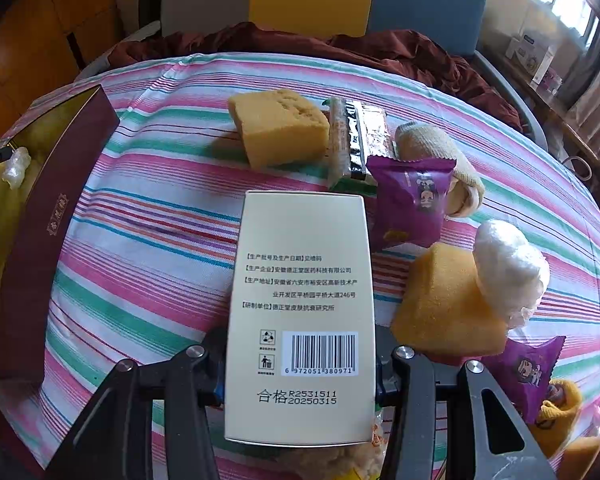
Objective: Organize objects
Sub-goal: 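Lower the clear bag into the gold tray and open left tool while right tool holds the box, then lower the white box into the gold tray and open right tool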
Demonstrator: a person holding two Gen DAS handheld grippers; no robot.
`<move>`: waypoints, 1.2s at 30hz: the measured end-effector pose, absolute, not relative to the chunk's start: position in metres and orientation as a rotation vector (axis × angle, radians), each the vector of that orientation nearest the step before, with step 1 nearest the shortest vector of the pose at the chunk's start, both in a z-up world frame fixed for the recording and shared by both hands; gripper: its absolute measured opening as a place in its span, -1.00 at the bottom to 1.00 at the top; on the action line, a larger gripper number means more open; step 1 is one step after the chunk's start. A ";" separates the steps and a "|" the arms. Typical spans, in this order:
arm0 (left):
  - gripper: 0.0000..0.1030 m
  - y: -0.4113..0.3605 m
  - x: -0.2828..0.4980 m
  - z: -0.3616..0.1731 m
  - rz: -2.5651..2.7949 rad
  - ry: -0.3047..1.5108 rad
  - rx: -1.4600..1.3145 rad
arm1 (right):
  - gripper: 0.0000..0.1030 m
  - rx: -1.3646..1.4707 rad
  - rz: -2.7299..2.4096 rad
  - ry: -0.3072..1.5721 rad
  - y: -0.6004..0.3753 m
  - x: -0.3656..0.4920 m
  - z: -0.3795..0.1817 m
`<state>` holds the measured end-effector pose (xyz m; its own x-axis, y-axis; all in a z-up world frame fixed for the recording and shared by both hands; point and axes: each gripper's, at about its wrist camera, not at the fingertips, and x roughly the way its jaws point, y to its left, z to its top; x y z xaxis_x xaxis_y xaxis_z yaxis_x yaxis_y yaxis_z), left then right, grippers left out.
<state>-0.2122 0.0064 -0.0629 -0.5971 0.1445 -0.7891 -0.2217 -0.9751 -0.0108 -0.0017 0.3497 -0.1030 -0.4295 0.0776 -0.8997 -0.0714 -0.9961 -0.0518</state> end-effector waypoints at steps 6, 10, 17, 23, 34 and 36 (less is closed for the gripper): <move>0.37 -0.007 -0.149 -0.053 2.645 0.007 -1.275 | -0.03 -1.620 2.580 -0.029 0.349 -0.001 -0.102; 0.36 -0.008 -0.100 -0.045 2.644 -0.007 -1.238 | -0.03 -1.608 2.568 -0.027 0.348 0.001 -0.097; 0.36 -0.014 -0.055 -0.027 2.684 -0.076 -1.191 | -0.03 -1.473 2.690 -0.032 0.312 0.010 -0.047; 0.36 -0.025 -0.037 -0.012 2.780 -0.052 -1.140 | -0.03 -1.487 2.900 -0.023 0.225 -0.004 -0.007; 0.35 -0.055 -0.028 -0.014 2.946 0.028 -1.152 | -0.03 -1.865 2.899 0.150 0.072 -0.077 -0.051; 0.31 -0.063 -0.031 -0.019 2.946 -0.003 -1.178 | -0.03 -1.926 2.858 0.182 0.053 -0.089 -0.065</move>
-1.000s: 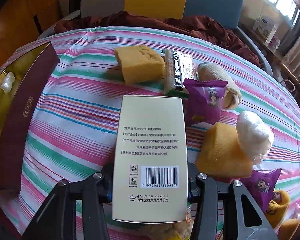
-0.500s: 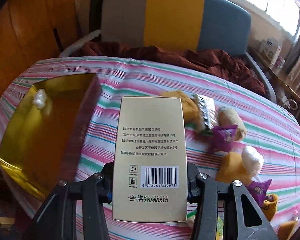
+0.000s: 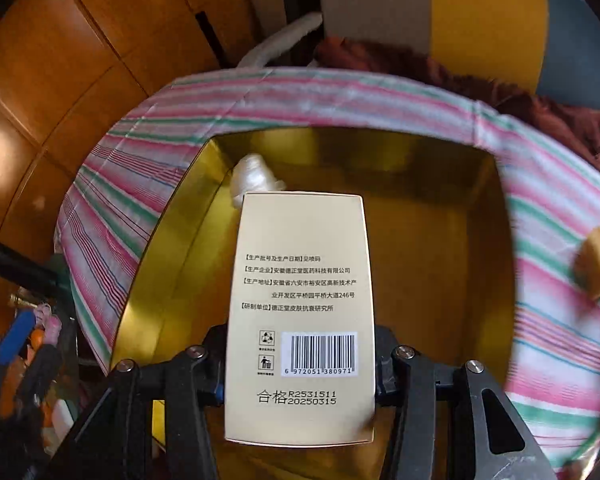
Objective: Organize objects
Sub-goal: 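Lower the white box into the gold tray and open right tool, then move left tool to the WEIDAN snack bag while right tool approaches the yellow knit glove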
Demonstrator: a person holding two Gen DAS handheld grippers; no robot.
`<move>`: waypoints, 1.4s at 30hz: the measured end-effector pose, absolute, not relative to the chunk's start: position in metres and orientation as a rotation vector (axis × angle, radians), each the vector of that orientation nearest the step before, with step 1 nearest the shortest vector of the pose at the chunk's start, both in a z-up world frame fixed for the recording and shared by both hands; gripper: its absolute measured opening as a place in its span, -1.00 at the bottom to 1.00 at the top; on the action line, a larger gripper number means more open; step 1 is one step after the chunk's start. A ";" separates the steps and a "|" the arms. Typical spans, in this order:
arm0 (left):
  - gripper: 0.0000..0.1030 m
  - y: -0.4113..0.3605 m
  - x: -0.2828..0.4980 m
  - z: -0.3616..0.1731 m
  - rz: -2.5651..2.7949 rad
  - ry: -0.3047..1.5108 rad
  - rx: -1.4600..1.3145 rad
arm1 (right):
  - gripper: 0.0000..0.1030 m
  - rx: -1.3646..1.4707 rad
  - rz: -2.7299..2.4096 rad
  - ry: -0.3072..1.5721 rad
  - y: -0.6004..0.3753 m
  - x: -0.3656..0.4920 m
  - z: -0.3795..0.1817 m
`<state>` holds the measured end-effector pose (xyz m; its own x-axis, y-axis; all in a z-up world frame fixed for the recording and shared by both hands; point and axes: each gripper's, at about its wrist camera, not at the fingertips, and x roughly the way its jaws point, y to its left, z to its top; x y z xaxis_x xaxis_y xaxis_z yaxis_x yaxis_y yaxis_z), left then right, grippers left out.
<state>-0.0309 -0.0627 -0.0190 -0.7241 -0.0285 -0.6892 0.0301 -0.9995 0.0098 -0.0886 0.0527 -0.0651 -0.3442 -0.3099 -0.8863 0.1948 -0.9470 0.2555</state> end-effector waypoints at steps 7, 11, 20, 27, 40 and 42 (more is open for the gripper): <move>0.27 -0.087 -0.040 -0.037 -2.851 0.218 1.274 | 0.02 1.585 -2.212 -0.365 0.026 -0.101 -0.083; 0.27 -0.086 -0.040 -0.040 -2.866 0.265 1.297 | 0.37 1.537 -2.148 -0.459 0.030 -0.092 -0.080; 0.27 -0.060 -0.032 -0.027 -2.992 0.210 1.297 | 0.38 1.425 -2.319 -0.282 0.063 -0.051 -0.050; 0.27 -0.004 -0.018 -0.015 -3.174 0.028 1.348 | 0.54 1.354 -2.541 -0.126 0.112 -0.018 -0.031; 0.26 0.133 0.012 -0.017 -3.439 -0.453 1.511 | 0.67 1.420 -2.851 -0.121 0.266 0.040 -0.009; 0.25 0.151 0.016 -0.017 -3.463 -0.511 1.525 | 0.67 1.436 -2.910 -0.168 0.296 0.048 -0.005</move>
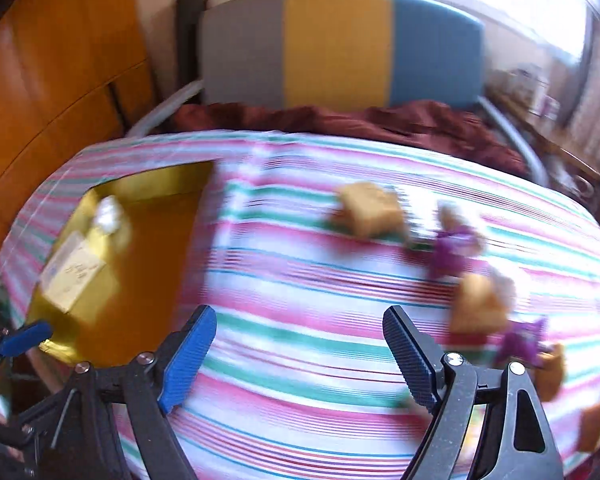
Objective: Organize objects
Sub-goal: 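Move left tool to the WEIDAN snack bag while right tool approaches the yellow knit glove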
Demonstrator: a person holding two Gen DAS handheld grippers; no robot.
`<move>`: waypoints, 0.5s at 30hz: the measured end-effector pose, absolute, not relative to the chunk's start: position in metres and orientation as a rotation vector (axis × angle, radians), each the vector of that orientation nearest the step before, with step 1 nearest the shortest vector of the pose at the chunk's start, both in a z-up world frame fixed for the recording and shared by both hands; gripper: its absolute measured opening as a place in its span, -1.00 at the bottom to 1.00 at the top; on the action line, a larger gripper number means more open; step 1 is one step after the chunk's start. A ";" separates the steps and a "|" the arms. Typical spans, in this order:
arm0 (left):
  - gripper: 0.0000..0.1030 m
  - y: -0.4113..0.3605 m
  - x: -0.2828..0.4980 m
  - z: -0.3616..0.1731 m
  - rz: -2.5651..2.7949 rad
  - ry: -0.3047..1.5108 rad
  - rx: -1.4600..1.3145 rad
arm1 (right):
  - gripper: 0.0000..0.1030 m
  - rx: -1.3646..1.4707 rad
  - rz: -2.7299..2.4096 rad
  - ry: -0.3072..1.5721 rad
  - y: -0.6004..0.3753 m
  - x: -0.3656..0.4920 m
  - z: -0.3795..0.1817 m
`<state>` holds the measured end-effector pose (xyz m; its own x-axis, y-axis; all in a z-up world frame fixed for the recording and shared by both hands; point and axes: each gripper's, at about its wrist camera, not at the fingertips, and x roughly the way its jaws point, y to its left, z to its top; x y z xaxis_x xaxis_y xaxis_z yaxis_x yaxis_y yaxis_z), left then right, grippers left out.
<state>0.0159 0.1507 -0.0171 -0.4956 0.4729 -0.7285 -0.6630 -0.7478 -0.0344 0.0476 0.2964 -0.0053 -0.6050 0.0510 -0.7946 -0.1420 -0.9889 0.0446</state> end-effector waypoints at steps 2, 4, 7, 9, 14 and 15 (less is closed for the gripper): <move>0.24 0.163 0.019 -0.016 2.206 0.349 -0.975 | 0.67 -1.299 2.668 0.190 0.322 0.056 -0.002; 0.24 0.178 0.019 -0.017 2.178 0.372 -0.967 | 0.67 -1.254 2.621 0.224 0.349 0.064 0.000; 0.22 0.199 0.020 -0.021 2.134 0.398 -0.970 | 0.70 -1.187 2.553 0.282 0.388 0.077 0.002; 0.22 0.212 0.020 -0.026 2.106 0.411 -0.983 | 0.75 -1.134 2.516 0.354 0.413 0.088 0.001; 0.19 0.242 0.015 -0.045 2.022 0.410 -1.060 | 0.76 -1.001 2.408 0.756 0.471 0.115 -0.023; 0.16 0.248 0.014 -0.049 2.005 0.407 -1.077 | 0.76 -0.978 2.367 0.852 0.482 0.120 -0.030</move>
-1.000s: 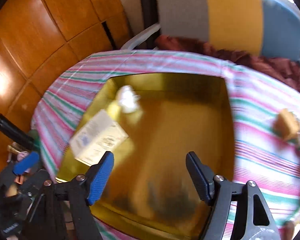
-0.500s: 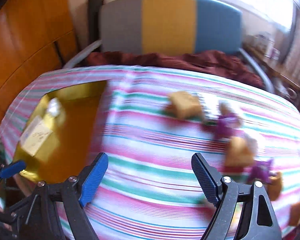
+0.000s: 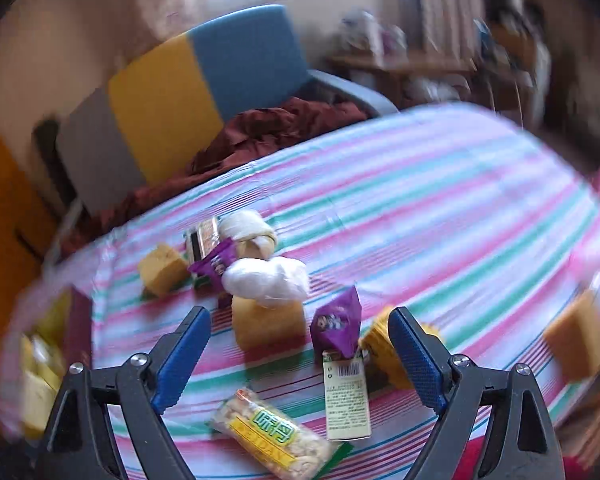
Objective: Organize objects
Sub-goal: 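Move left tool to the WEIDAN snack bag while right tool approaches the yellow knit glove, then grasp the WEIDAN bag with left tool while right tool grasps the yellow knit glove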
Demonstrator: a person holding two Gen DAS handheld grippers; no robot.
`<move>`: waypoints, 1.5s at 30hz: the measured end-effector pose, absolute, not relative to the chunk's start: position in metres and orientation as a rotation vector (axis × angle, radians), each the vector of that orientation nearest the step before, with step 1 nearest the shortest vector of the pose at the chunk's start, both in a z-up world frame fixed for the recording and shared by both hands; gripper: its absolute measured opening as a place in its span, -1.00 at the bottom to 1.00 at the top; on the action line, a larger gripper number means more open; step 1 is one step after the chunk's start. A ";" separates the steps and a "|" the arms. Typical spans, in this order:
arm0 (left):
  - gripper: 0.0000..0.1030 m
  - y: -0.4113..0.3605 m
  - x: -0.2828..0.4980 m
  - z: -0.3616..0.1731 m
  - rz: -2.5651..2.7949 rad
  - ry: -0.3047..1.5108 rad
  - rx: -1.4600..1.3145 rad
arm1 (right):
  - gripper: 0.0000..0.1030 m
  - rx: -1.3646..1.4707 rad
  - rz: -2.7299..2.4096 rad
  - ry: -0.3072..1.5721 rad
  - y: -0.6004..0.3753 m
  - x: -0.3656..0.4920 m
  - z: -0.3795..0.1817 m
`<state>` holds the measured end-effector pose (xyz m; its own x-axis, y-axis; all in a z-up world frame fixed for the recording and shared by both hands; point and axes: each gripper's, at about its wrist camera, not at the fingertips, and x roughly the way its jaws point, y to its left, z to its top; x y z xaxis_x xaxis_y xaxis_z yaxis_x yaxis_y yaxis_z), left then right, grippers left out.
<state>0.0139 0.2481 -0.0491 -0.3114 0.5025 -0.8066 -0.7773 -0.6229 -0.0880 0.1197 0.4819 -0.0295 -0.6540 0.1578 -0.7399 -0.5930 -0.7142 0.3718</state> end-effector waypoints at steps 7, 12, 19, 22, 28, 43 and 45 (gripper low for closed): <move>0.15 0.294 0.010 -0.074 1.855 0.343 -1.199 | 0.79 -0.791 2.362 1.072 0.501 0.139 -0.025; 0.13 0.330 0.002 -0.085 1.772 0.251 -1.312 | 0.81 -0.779 2.389 1.088 0.499 0.138 -0.024; 0.13 0.379 -0.006 -0.104 1.712 0.150 -1.458 | 0.83 -0.728 2.408 1.152 0.503 0.145 -0.026; 0.13 0.397 -0.007 -0.104 1.752 0.152 -1.458 | 0.84 -0.708 2.406 1.185 0.506 0.147 -0.027; 0.14 0.428 -0.012 -0.106 1.826 0.236 -1.435 | 0.87 -0.684 2.399 1.236 0.510 0.149 -0.029; -0.16 0.347 0.006 -0.107 1.890 0.403 -1.104 | 0.89 -0.672 2.322 1.259 0.519 0.155 -0.034; -0.17 0.335 0.006 -0.108 1.898 0.386 -1.096 | 0.89 -0.689 2.278 1.236 0.521 0.155 -0.036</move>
